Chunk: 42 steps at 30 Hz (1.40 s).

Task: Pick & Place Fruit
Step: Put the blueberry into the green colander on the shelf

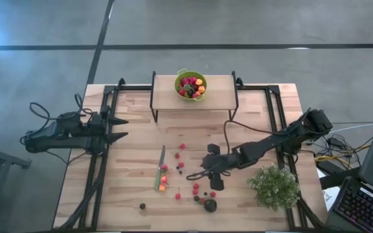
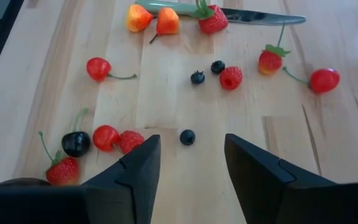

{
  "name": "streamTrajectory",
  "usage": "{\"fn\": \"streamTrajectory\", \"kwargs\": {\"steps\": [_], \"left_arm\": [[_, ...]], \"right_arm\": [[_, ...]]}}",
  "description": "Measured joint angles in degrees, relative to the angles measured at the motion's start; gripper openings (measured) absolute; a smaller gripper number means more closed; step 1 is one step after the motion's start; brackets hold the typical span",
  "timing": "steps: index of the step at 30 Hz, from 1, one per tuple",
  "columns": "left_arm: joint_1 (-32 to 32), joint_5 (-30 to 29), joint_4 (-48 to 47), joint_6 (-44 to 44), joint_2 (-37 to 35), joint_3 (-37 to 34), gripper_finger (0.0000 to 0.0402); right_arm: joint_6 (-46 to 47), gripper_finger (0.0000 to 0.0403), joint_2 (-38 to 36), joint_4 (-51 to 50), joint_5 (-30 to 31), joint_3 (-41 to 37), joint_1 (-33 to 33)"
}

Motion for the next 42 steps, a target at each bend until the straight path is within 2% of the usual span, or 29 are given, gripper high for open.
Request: {"fn": "streamTrajectory", "kwargs": {"steps": [13,23,29,33,37,42], "left_arm": [[0.0,0.0,0.0,0.0,0.0,0.0,0.0241],[0.0,0.0,0.0,0.0,0.0,0.0,0.0241],[0.0,0.0,0.0,0.0,0.0,0.0,0.0241],[0.0,0.0,0.0,0.0,0.0,0.0,0.0241],[0.0,0.0,0.0,0.0,0.0,0.0,0.0241],[0.0,0.0,0.0,0.0,0.0,0.0,0.0241]], "right_arm": [[1.3,0.02,0.0,1.0,0.0,-0.7,-0.1],[1.1,0.0192,0.0,2.8,-0.2,-0.9,0.4],[1.1,0.0202,0.1,2.9,0.0,-0.9,0.4],[1.6,0.0206,2.2,3.0,-0.9,-0.7,0.8],[1.8,0.0202,6.6,2.3,-5.1,1.6,1.1],[0.9,0.0203,10.8,2.8,-5.5,5.3,1.1]]}}
